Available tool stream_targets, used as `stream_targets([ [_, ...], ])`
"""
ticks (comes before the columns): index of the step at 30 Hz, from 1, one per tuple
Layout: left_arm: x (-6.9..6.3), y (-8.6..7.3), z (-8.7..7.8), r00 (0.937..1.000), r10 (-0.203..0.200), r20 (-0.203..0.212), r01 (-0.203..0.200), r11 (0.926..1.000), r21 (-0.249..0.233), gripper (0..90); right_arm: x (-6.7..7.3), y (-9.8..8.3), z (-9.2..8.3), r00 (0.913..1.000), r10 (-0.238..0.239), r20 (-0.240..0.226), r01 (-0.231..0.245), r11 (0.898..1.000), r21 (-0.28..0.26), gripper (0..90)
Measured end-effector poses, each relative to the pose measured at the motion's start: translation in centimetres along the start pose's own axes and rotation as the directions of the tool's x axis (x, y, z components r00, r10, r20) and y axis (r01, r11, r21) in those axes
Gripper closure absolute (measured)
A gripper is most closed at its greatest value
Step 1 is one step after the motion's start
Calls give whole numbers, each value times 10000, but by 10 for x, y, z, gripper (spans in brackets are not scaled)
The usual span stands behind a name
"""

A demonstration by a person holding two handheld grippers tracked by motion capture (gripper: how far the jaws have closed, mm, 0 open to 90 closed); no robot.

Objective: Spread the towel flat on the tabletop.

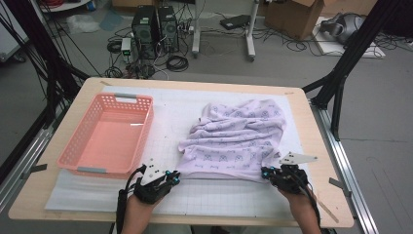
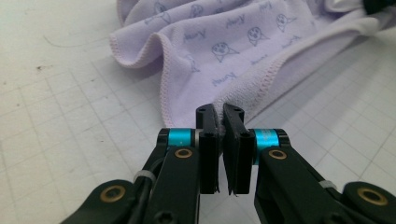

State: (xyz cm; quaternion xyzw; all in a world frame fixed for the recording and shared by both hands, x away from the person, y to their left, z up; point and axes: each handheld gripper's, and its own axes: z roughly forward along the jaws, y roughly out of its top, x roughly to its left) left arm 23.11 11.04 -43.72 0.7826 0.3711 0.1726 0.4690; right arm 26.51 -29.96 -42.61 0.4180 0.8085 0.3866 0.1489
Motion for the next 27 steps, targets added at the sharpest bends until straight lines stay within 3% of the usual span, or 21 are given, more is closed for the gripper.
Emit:
stream_targets([
  [2,1,-1,-1,9999,-142,29,142,9999,-4,775,0,0,11,9995,50,317,-47,9999,-105,690],
  [4,5,-1,-3,9989,-441,145,443,9988,-184,638,1,0,11,9989,106,450,-89,9992,-388,670],
  [7,10,1,-8,9959,-866,252,880,9941,-640,504,1,-4,-5,9964,123,836,-30,9939,-1102,669],
  [10,13,3,-12,9946,-1003,276,1025,9903,-933,496,-4,-7,-20,9942,163,1066,-47,9941,-1082,684],
  [12,13,2,-11,9946,-1000,278,1020,9910,-872,496,-5,-14,-24,9922,-167,1237,222,9988,-433,685],
  [15,10,0,-5,9946,-1006,242,1017,9936,-496,496,-4,-22,-25,9946,-121,1032,149,9995,-263,633],
  [17,8,-1,0,9942,-1039,291,1042,9945,-73,483,-3,-21,-26,9928,-219,1177,244,9995,-192,618],
  [19,5,-4,6,9931,-1104,399,1095,9937,229,460,-1,-21,-25,9832,-677,1694,656,9977,183,679],
  [21,2,-5,11,9931,-1079,462,1059,9934,440,459,-2,-25,-22,9547,-1223,2714,1049,9915,775,779],
  [24,-4,-5,17,9940,-964,521,930,9936,643,462,-16,-32,-23,9335,-617,3531,412,9970,653,845],
  [26,-7,-5,22,9954,-834,476,787,9926,923,472,-24,-38,-24,9276,-238,3727,94,9991,404,847],
  [27,-9,-5,24,9968,-680,410,635,9927,1026,494,-25,-40,-24,9310,-51,3649,-67,9995,311,825],
])
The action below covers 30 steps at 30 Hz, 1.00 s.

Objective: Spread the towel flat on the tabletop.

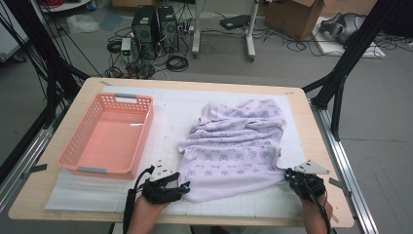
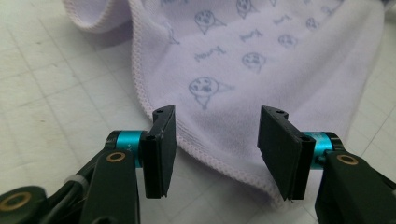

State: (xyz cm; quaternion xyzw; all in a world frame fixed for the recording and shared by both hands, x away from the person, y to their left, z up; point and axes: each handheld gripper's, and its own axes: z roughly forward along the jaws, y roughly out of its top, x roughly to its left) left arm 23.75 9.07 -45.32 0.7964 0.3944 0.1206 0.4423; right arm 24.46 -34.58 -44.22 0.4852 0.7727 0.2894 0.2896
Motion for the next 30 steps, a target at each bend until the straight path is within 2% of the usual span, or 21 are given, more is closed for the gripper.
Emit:
stream_targets([
  [2,-2,0,0,9991,246,-357,-246,9997,-4,563,-2,-1,0,9976,455,-516,-451,9989,84,663],
  [3,-2,0,0,9988,237,-426,-238,9997,-32,614,-3,-2,-1,9944,658,-833,-650,9978,124,626],
  [5,1,-1,-1,9994,199,-292,-200,9998,-27,784,-2,-2,-4,9929,616,-1013,-610,9981,99,602],
  [6,1,-1,-2,9991,228,-352,-230,9997,-71,837,-1,-2,-6,9916,622,-1138,-605,9980,184,602],
  [7,1,0,-3,9989,180,-436,-187,9997,-162,846,0,-3,-7,9916,577,-1158,-547,9981,289,629],
  [9,3,2,-8,9985,-82,-540,55,9987,-501,853,1,-4,-10,9878,284,-1530,-224,9989,405,825],
  [10,5,3,-13,9982,-240,-541,204,9975,-670,854,2,-4,-13,9859,99,-1669,-19,9989,477,865],
  [12,8,5,-22,9980,-427,-468,388,9959,-815,853,2,-4,-20,9802,-78,-1977,208,9978,637,871],
  [13,9,5,-26,9975,-512,-483,469,9953,-850,853,2,-4,-25,9765,-25,-2153,169,9977,650,872],
  [14,11,5,-29,9966,-659,-503,612,9940,-902,853,0,-5,-31,9707,73,-2403,90,9978,664,872],
  [16,14,4,-33,9946,-887,-529,835,9920,-946,850,-3,-7,-40,9521,368,-3035,-72,9951,982,872],
  [17,15,4,-33,9946,-920,-485,877,9926,-844,846,-3,-9,-45,9493,344,-3125,-7,9942,1075,872],
  [19,15,3,-30,9941,-1007,-408,978,9930,-665,813,-3,-12,-50,9382,549,-3416,-41,9890,1478,862],
  [21,16,3,-26,9940,-1044,-323,1022,9928,-625,685,-1,-14,-52,9508,448,-3067,-17,9903,1392,720],
  [23,16,6,-23,9927,-1176,-258,1155,9906,-735,539,-4,-13,-53,9538,654,-2934,-396,9949,931,613],
  [24,17,8,-22,9926,-1178,-285,1154,9905,-743,499,-5,-12,-53,9538,811,-2892,-667,9960,592,587],
  [26,18,12,-15,9923,-1219,-226,1201,9904,-681,463,-7,-7,-49,9549,1024,-2786,-1028,9946,130,514],
  [27,19,14,-11,9924,-1205,-255,1191,9915,-515,451,-5,-5,-44,9550,1133,-2742,-1153,9933,89,506],
  [28,19,15,-5,9920,-1223,-309,1212,9920,-355,450,-3,-4,-37,9549,1072,-2770,-1074,9941,147,506],
  [30,19,18,5,9938,-1069,-313,1069,9943,-29,459,1,-1,-21,9633,876,-2536,-836,9961,263,522],
])
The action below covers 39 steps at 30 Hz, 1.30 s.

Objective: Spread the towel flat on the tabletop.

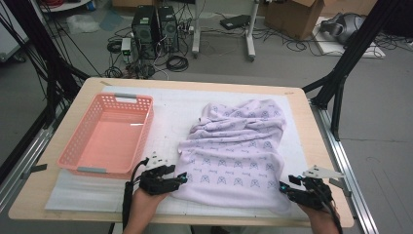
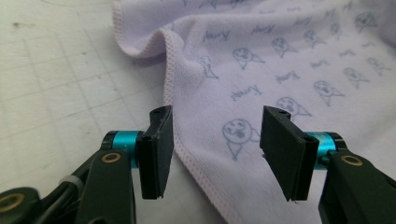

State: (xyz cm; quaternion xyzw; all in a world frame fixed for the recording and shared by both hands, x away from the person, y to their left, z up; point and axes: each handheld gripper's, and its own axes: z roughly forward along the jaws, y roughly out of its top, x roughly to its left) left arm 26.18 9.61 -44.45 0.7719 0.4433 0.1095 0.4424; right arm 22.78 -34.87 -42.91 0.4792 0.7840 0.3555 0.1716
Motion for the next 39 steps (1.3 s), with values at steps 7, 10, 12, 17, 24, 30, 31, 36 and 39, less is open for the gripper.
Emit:
stream_targets([
  [7,2,10,18,9902,311,-1363,-301,9995,99,894,-10,15,33,9993,18,378,-12,9999,-165,840],
  [10,12,14,19,9806,-104,-1959,38,9994,-340,895,-16,22,39,9923,226,1220,-143,9975,-692,839],
  [12,13,13,16,9815,-179,-1909,80,9986,-525,895,-20,23,41,9858,577,1580,-422,9941,-997,834],
  [17,11,6,9,9969,-428,-653,399,9982,-454,593,-20,14,37,9890,891,1181,-739,9890,-1279,664],
  [24,2,-1,11,9992,192,-360,-196,9997,-118,492,-17,0,15,9989,397,-242,-421,9932,-1082,576],
  [30,1,8,18,9941,606,-899,-612,9981,-41,859,-12,-2,22,9996,-94,-256,84,9992,-401,836],
  [31,3,11,19,9932,478,-1063,-502,9985,-205,861,-12,0,23,9996,-162,-244,150,9989,-454,875],
  [36,13,28,30,9707,439,-2362,-651,9944,-828,865,-16,6,26,9941,500,967,-375,9911,-1275,900],
  [39,17,31,34,9761,-31,-2174,-198,9945,-1030,850,-19,5,30,9900,837,1133,-693,9896,-1257,891],
])
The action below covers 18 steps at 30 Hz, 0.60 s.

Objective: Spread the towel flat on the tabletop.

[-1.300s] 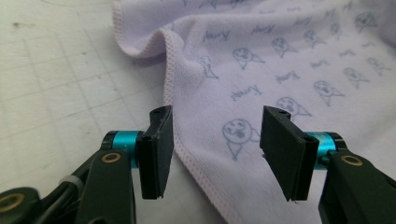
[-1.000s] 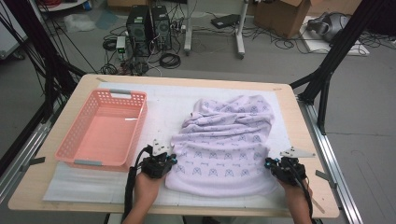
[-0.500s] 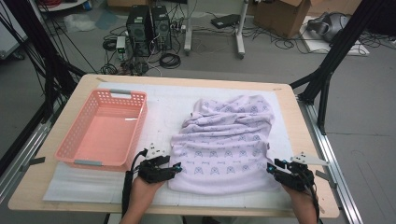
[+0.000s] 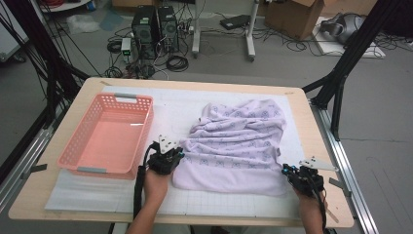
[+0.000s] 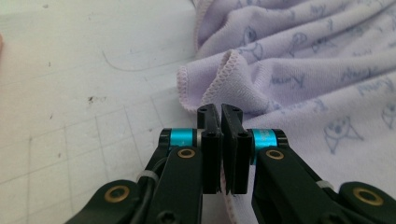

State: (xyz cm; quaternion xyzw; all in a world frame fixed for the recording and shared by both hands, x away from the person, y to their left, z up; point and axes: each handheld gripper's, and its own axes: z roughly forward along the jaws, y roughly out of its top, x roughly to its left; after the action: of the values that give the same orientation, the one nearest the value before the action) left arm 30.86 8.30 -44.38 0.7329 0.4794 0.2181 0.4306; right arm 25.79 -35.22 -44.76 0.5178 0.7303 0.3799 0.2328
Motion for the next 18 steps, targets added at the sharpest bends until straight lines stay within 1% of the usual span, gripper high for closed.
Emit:
stream_targets([
  [1,1,0,0,9998,-123,168,123,9999,-11,797,0,-2,-1,10000,58,-55,-58,9999,-124,847],
  [2,2,-1,-1,9988,-329,366,329,9995,-2,664,0,-2,-3,9998,79,-165,-83,9997,-223,813],
  [3,3,-2,-3,9975,-462,531,461,9989,24,581,-1,-3,-5,9997,80,-249,-87,9996,-276,767],
  [4,3,-4,-6,9961,-530,700,531,9986,-1,547,-1,-3,-7,9994,141,-331,-149,9996,-256,737],
  [5,3,-6,-10,9949,-571,826,573,9984,1,504,-2,-3,-10,9981,171,-589,-189,9994,-292,720],
  [6,4,-9,-13,9942,-531,935,527,9986,70,486,-2,-3,-12,9974,125,-711,-147,9994,-307,689],
  [9,3,-20,-24,9916,-350,1247,304,9988,380,462,-1,-4,-20,9929,-7,-1188,-20,9998,-220,618],
  [10,3,-24,-28,9911,-282,1305,227,9988,434,458,0,-5,-22,9921,-115,-1250,99,9999,-134,603],
  [12,3,-31,-35,9872,-369,1552,291,9982,524,459,2,-8,-24,9892,-279,-1436,292,9995,74,580],
  [13,2,-33,-38,9850,-401,1680,314,9980,540,459,3,-11,-25,9897,-340,-1390,372,9991,206,574],
  [14,1,-35,-40,9814,-403,1877,300,9979,574,461,4,-13,-26,9899,-347,-1372,398,9986,346,568],
  [15,-1,-37,-42,9783,-369,2038,225,9971,728,468,5,-15,-26,9902,-347,-1352,423,9976,539,567],
  [17,-6,-41,-46,9755,-132,2196,-56,9964,848,492,6,-19,-26,9919,-433,-1196,535,9951,837,574],
  [18,-10,-44,-49,9750,37,2223,-236,9959,868,596,8,-21,-27,9924,-425,-1155,518,9956,785,605],
])
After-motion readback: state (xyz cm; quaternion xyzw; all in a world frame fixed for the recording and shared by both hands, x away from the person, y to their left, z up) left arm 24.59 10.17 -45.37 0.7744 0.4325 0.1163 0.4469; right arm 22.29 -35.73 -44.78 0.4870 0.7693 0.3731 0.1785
